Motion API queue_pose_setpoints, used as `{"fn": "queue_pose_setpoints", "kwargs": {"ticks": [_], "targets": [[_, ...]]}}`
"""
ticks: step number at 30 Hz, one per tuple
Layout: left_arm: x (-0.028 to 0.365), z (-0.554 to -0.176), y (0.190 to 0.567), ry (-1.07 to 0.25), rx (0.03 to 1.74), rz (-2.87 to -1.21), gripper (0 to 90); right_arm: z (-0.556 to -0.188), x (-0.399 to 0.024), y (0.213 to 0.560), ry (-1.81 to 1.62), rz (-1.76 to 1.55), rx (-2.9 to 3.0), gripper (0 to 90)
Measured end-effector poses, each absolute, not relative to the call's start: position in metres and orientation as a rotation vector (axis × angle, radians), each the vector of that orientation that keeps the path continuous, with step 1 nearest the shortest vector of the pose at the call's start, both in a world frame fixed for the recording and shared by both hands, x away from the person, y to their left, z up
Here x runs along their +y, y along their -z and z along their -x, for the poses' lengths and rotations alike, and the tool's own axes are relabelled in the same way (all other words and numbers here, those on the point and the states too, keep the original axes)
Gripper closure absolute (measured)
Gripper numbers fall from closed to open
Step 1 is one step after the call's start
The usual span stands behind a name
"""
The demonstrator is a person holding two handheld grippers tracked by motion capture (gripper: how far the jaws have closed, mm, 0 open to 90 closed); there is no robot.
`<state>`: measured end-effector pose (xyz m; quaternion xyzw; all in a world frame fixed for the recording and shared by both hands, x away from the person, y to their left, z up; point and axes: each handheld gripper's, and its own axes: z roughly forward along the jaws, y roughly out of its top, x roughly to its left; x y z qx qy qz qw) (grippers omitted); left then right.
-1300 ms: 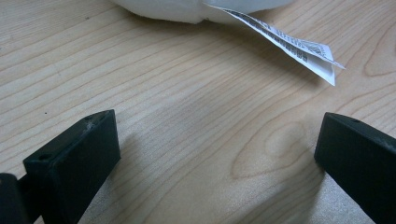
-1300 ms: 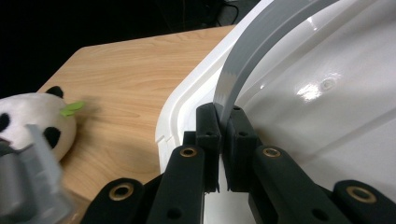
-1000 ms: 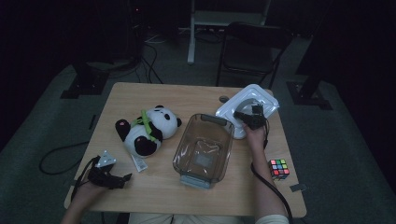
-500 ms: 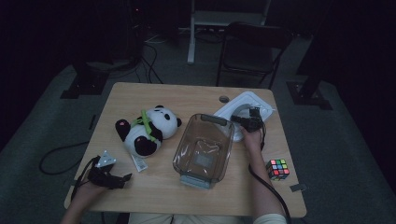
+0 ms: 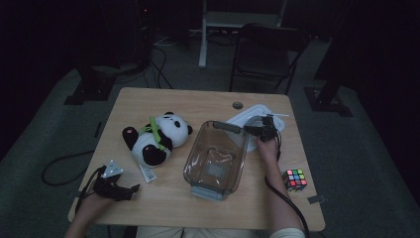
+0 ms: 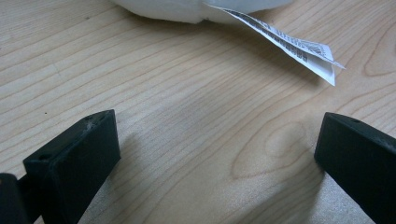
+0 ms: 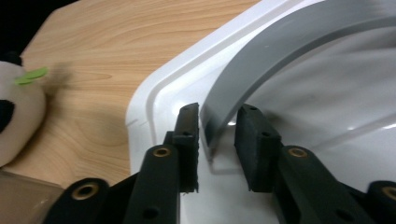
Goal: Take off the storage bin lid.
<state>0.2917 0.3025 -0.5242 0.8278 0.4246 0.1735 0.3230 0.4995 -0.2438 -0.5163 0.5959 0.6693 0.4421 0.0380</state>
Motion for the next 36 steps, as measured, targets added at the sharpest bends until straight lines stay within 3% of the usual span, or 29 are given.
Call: {"fn": "queue_pose_setpoints", "kwargs": {"ticks": [2, 21, 28, 36], "targets": [[0.302, -0.292, 0.524, -0.456, 1.114, -2.173, 0.7, -0.498, -0.243, 0.512, -1.320, -1.826, 2.048, 62.6], [0.302, -0.291, 0.524, -0.466, 1.137, -2.164, 0.6, -0.477, -0.241, 0.476, -1.099, -1.792, 1.969, 30.4], [0.301, -0.289, 0.524, -0.464, 1.132, -2.163, 0.7, -0.463, -0.237, 0.469, -1.043, -1.757, 1.969, 22.5], [0.301, -0.289, 0.524, -0.463, 1.131, -2.163, 0.6, -0.442, -0.231, 0.459, -1.030, -1.687, 1.991, 20.3]]}}
